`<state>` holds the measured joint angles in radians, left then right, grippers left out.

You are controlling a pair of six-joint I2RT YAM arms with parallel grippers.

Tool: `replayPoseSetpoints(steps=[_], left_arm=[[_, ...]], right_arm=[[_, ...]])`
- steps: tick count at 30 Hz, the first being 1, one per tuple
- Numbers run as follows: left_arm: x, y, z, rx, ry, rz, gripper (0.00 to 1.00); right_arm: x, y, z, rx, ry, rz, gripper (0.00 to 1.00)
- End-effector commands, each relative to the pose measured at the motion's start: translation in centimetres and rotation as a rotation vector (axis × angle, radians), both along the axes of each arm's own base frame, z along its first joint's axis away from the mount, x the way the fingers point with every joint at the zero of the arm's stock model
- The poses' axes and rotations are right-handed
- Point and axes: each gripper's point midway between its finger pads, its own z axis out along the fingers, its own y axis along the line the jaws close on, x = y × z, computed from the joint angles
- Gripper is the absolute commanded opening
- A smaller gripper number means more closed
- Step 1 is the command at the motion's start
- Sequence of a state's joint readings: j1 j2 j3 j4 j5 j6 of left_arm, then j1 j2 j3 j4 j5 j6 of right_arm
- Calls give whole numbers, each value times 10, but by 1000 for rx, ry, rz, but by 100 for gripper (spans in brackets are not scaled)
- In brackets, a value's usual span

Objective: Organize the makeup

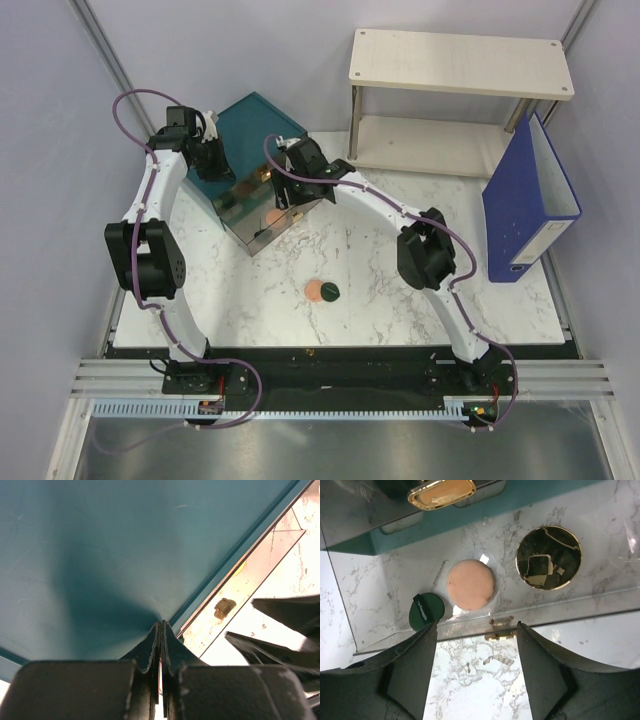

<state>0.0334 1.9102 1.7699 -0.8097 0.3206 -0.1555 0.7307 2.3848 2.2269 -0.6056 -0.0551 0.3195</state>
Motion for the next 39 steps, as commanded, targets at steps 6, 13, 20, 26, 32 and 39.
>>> replayPoseSetpoints(steps=[6,13,20,26,32,39], left_arm=[[-82,3,-79,54,431,-29,3],[-84,1,-80,46,436,-30,3],[-85,1,-82,45,440,-32,3],[-88,1,-81,43,442,-31,3],[-91,2,-83,46,446,-30,3],[-91,3,-82,51,441,-29,3]], right_arm=[[-46,-43,81,23,-69,27,72],[-116,-100,24,-113,80,48,72],[-190,-119,-46,-232,280,144,71],[-220,-103,-73,-263,339,209,69],[-224,-96,-89,-281,363,224,66],[-222,-94,-99,-297,365,228,48]])
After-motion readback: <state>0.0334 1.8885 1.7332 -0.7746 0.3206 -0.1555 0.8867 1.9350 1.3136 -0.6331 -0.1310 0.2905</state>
